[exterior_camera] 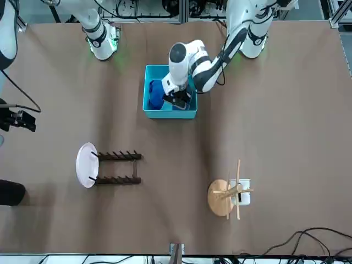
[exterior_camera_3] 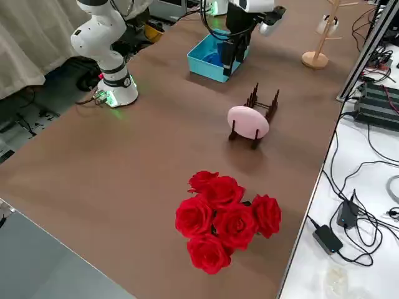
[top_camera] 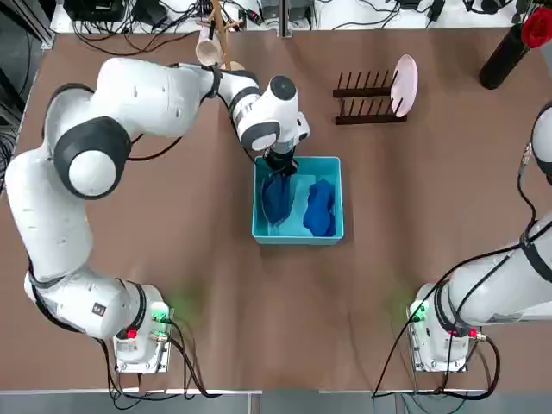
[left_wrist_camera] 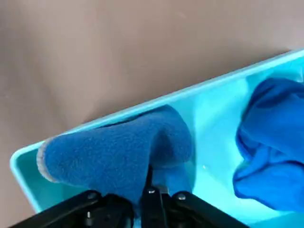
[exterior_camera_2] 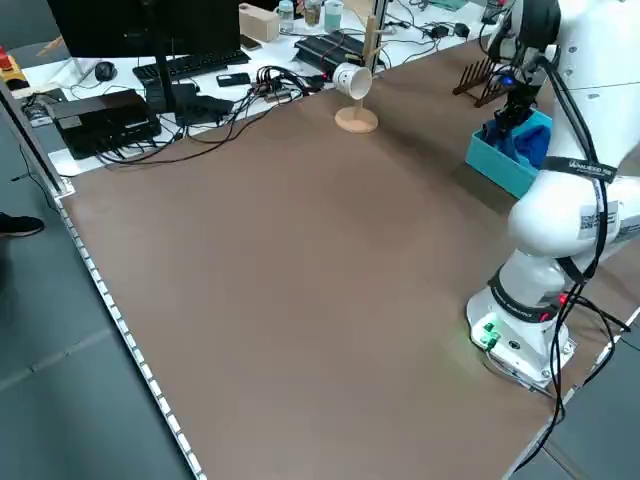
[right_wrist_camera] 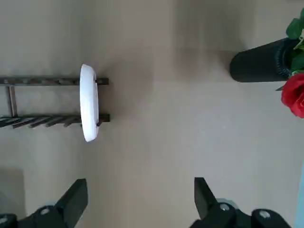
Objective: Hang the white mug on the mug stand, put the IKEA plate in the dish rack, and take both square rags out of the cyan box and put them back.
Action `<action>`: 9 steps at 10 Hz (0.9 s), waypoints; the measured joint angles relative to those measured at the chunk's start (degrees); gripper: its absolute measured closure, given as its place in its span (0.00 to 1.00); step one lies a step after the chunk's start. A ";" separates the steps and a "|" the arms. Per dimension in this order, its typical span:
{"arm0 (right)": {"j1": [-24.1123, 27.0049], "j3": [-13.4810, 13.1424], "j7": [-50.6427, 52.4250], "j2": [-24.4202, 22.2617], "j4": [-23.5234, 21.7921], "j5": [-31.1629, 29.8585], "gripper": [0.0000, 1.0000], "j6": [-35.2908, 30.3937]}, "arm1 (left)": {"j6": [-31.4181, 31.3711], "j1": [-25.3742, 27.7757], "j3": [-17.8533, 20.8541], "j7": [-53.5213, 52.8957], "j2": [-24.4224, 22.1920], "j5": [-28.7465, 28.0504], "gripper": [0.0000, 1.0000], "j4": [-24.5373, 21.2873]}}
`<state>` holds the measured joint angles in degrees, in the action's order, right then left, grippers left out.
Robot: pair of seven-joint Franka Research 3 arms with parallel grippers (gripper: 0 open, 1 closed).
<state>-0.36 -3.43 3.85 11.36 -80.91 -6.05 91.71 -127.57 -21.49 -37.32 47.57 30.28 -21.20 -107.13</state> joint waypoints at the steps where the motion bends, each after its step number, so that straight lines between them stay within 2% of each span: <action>1: 0.23 -0.12 0.00 -0.69 -0.57 1.61 0.01 -0.15 | 0.87 0.00 -0.21 0.00 -1.01 0.23 0.96 0.21; 3: 0.07 -1.11 0.00 -2.17 -2.81 3.11 0.01 -0.07 | 4.99 0.09 -0.25 -0.68 -4.63 0.41 0.96 1.85; 5: -1.43 -3.23 0.00 -3.92 -5.27 4.77 0.01 0.05 | 12.48 1.53 0.37 -7.52 -13.13 3.62 0.96 2.80; 6: -1.79 -3.91 0.00 -5.06 -6.54 5.17 0.01 -0.16 | 16.22 2.52 2.27 -10.50 -17.17 6.07 0.96 2.77; 7: -1.88 -4.06 0.00 -5.98 -7.63 5.26 0.01 -0.49 | 18.85 2.91 6.19 -12.59 -20.27 8.28 0.96 2.71; 9: -2.48 -4.01 0.20 -6.65 -8.41 5.37 0.01 -3.23 | 20.93 3.81 13.44 -17.82 -23.02 10.42 0.96 2.18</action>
<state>-2.84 -7.44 4.05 4.71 -89.31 -0.68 88.48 -106.64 -17.68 -23.88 29.75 7.26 -10.78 -104.96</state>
